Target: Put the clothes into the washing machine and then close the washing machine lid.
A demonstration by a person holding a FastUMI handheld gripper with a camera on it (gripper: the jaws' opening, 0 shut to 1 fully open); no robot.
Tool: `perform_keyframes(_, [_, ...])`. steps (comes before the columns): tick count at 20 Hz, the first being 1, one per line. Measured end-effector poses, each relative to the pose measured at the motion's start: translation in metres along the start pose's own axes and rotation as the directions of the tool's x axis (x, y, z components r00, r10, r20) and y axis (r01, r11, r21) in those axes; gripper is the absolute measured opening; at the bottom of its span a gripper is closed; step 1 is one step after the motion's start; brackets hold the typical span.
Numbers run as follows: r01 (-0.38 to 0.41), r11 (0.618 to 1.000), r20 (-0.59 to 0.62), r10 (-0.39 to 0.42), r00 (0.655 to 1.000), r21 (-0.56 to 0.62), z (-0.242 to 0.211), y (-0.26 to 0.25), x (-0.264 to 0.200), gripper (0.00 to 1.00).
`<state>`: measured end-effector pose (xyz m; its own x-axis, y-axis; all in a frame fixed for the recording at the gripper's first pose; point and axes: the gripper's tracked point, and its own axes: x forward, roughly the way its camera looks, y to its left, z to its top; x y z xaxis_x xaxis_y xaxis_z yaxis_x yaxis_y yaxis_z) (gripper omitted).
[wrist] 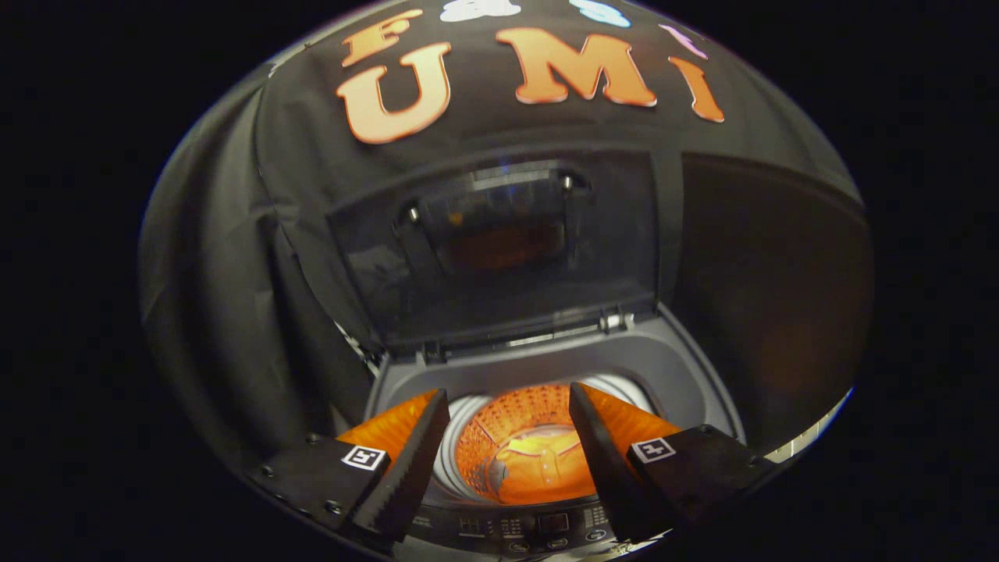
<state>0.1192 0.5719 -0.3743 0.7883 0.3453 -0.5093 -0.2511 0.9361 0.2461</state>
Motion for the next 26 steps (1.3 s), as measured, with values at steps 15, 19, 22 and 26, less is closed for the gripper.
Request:
perform_keyframes(15, [-0.006, 0.989, 0.356, 0.058, 0.933, -0.145, 0.271, 0.02, -0.033, 0.98])
perform_keyframes(19, [0.006, 0.988, 0.295, 0.04, 0.955, -0.155, 0.284, 0.006, 0.03, 0.98])
perform_keyframes(22, [-0.003, 0.994, 0.21, 0.027, 0.977, -0.113, 0.274, -0.008, 0.083, 0.99])
perform_keyframes(26, [0.019, 0.997, 0.12, -0.01, 0.993, -0.077, 0.255, -0.022, 0.127, 0.98])
